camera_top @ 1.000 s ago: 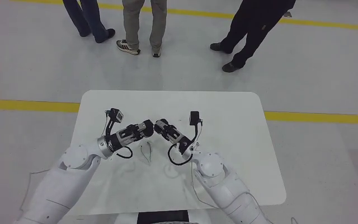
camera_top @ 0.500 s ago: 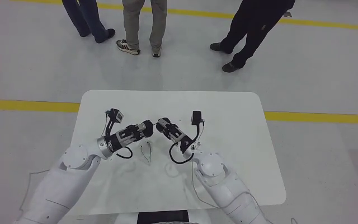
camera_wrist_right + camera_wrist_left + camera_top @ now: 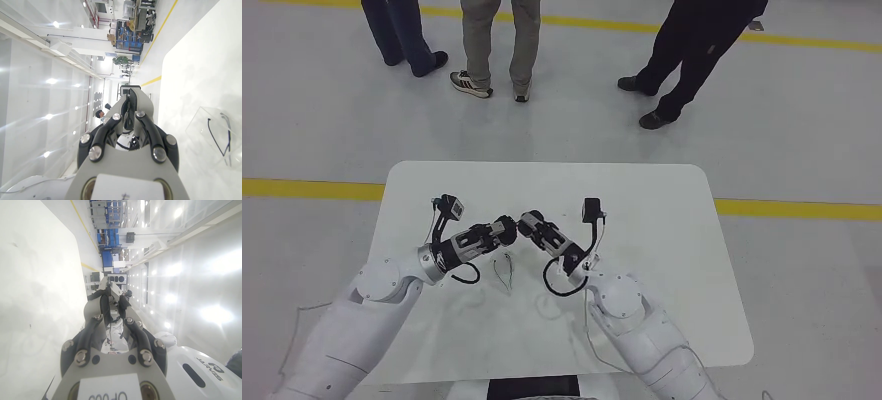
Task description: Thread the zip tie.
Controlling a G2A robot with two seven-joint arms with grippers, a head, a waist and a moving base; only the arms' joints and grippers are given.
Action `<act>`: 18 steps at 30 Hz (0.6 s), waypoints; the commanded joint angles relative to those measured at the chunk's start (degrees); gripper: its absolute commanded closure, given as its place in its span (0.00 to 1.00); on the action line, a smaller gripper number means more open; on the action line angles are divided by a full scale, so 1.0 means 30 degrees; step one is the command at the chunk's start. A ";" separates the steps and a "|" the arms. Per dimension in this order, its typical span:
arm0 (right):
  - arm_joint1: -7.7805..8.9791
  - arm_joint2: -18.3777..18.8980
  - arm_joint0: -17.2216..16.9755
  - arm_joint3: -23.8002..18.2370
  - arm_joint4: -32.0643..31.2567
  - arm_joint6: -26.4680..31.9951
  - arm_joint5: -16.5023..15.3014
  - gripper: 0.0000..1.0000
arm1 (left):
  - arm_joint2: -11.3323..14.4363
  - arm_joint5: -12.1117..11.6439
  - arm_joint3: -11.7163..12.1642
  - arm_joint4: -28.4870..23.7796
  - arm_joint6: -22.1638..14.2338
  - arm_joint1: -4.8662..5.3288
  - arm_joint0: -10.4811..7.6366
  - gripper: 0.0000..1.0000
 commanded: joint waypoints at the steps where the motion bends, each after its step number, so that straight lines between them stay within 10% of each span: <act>1: -0.0007 0.0006 0.0009 0.0007 -0.0099 0.0005 -0.0001 1.00 | 0.0001 0.0000 -0.0009 -0.0002 0.0023 0.0004 0.0003 0.87; 18: -0.0061 0.0032 -0.0104 -0.0171 -0.1235 -0.0081 -0.0084 1.00 | 0.0057 0.0000 0.0034 0.0008 0.0029 0.0076 0.0005 0.90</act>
